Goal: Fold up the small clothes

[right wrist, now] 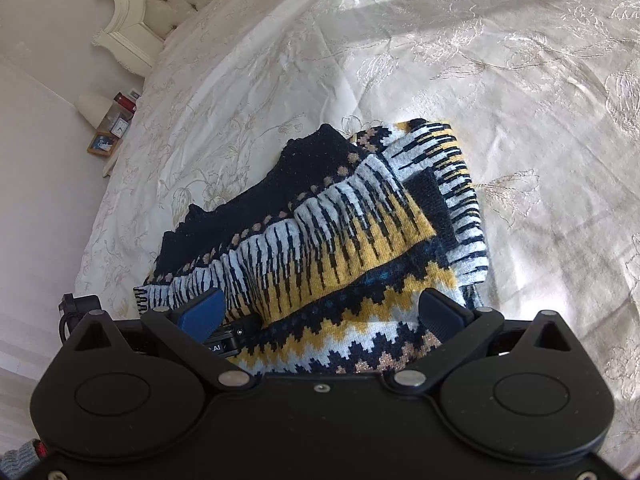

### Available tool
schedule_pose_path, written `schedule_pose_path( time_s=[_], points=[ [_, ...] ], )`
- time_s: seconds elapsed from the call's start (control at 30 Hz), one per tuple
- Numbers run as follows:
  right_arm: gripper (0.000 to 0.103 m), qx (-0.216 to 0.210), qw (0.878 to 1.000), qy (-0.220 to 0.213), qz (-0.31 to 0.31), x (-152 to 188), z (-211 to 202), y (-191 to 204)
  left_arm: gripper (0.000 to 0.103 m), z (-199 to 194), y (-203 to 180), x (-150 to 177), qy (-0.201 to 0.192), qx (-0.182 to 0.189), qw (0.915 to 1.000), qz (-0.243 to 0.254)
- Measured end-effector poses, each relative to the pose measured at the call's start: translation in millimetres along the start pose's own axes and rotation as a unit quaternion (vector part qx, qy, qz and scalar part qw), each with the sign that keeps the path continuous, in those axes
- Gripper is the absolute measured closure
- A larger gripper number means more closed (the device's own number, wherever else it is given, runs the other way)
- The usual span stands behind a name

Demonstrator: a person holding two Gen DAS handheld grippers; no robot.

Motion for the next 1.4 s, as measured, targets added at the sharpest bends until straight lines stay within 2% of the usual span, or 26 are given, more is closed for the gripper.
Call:
schedule_pose_path(
  time_s=[0.5, 0.73, 0.83, 0.93, 1.07, 1.17, 1.27, 1.3, 1.37, 1.4],
  points=[
    [0.0, -0.013, 0.999, 0.026, -0.024, -17, 31, -14, 0.0, 0, 2, 0, 0.004, -0.001, 1.0, 0.0],
    [0.0, -0.014, 0.999, -0.015, -0.041, -28, 21, -26, 0.001, -8, 3, -1, 0.004, 0.002, 1.0, -0.005],
    [0.0, -0.012, 0.999, -0.022, -0.032, -36, 21, -34, 0.007, -22, 1, -7, -0.021, -0.002, 0.9998, 0.0],
    [0.0, -0.01, 0.999, -0.021, -0.039, -44, 26, -38, 0.008, -38, 2, -18, -0.056, -0.007, 0.9983, 0.012],
    [0.0, -0.018, 0.998, -0.022, -0.064, -54, 34, -32, 0.008, -46, 14, -33, -0.086, -0.02, 0.996, -0.009],
    [0.0, -0.024, 0.996, -0.013, -0.086, -58, 43, -26, 0.008, -37, 27, -42, -0.079, -0.024, 0.9958, -0.039],
    [0.001, -0.026, 0.994, 0.005, -0.104, -59, 54, -22, 0.008, -23, 34, -49, -0.071, -0.039, 0.9959, -0.04],
    [0.003, -0.023, 0.994, 0.014, -0.109, -60, 58, -21, 0.008, -18, 36, -50, -0.067, -0.042, 0.9961, -0.037],
    [0.026, -0.014, 0.992, 0.029, -0.121, -61, 66, -20, 0.008, -10, 37, -51, -0.059, -0.046, 0.9967, -0.033],
    [0.046, -0.001, 0.991, 0.035, -0.129, -61, 68, -21, 0.008, -8, 38, -52, -0.057, -0.046, 0.9968, -0.03]
  ],
)
Point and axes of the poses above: each gripper's, at about its wrist camera, not at the fingertips, and z roughly the way its jaws point, y to its left, x to its underside, the point moved 9 cm from there along z, roughly the way its jaws point, and after that the axes turned 3 degrees about -y, right-handed, at the moved point
